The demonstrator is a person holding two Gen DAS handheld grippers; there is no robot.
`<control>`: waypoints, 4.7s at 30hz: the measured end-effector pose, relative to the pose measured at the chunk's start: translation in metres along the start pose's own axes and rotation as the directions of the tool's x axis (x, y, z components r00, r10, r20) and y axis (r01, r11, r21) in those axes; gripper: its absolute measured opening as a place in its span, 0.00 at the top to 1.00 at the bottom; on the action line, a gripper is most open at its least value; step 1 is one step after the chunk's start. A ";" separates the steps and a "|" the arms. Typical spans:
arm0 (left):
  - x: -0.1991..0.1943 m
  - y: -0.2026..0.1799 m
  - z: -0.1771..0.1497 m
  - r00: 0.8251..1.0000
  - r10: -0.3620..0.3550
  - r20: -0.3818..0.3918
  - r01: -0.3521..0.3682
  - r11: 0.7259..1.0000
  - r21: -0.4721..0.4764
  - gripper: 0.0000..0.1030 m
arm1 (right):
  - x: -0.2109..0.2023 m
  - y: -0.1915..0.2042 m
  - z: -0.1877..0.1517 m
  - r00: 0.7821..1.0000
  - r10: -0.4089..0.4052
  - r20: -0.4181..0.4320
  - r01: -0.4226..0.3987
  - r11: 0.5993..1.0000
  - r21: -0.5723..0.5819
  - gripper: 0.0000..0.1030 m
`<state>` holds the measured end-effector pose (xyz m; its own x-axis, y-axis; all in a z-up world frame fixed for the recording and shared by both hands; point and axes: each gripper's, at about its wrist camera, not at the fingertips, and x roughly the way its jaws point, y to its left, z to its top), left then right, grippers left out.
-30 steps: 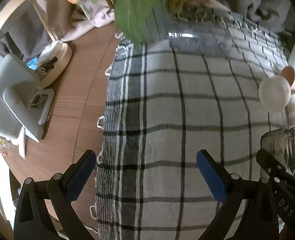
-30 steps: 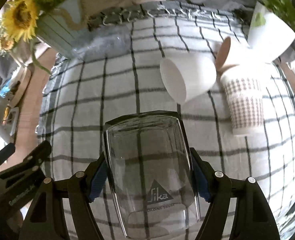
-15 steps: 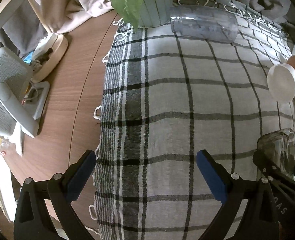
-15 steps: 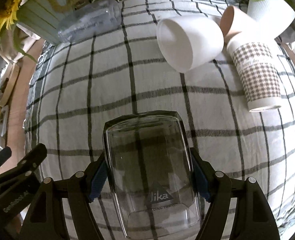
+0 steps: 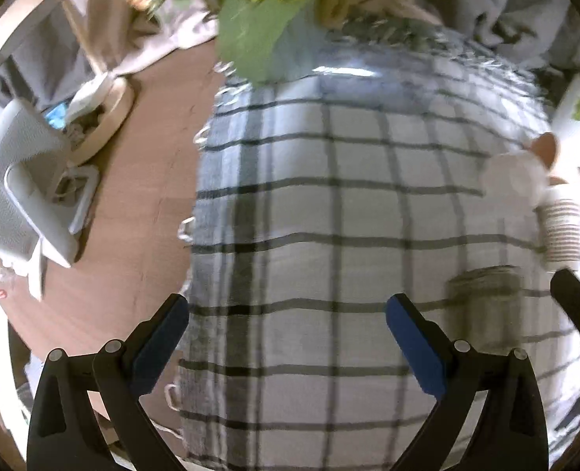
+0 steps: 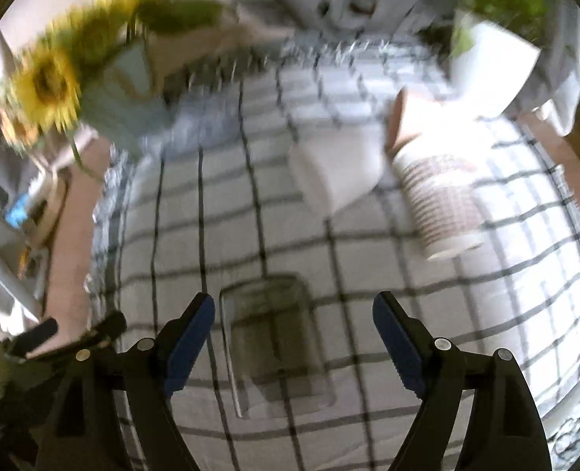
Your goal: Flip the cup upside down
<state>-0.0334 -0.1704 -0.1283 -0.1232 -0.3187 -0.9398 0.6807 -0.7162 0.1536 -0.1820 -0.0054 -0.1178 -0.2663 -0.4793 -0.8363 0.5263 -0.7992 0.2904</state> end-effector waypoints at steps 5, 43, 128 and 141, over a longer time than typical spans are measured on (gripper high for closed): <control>-0.015 -0.032 0.008 0.994 -0.103 -0.017 0.104 0.994 0.029 0.01 | -0.032 -0.030 0.022 0.997 -0.024 0.076 0.019 0.998 0.067 0.20; 0.004 -0.136 0.018 0.984 -0.137 -0.115 0.130 0.989 -0.068 0.36 | -0.029 -0.118 0.043 0.998 0.030 0.058 -0.034 0.997 0.074 0.20; -0.208 -0.105 -0.145 0.830 0.109 0.547 -0.071 0.993 -0.091 0.00 | -0.206 -0.089 -0.070 0.900 0.152 0.410 -0.102 0.985 -0.141 0.05; -0.206 -0.104 -0.145 0.831 0.119 0.543 -0.081 0.992 -0.094 0.00 | -0.205 -0.086 -0.070 0.905 0.151 0.399 -0.101 0.985 -0.143 0.05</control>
<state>0.0262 0.0595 0.0054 -0.4136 -0.6872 -0.5972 0.7530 -0.6269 0.1999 -0.1160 0.1870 -0.0044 -0.4836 -0.6987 -0.5272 0.6608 -0.6864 0.3035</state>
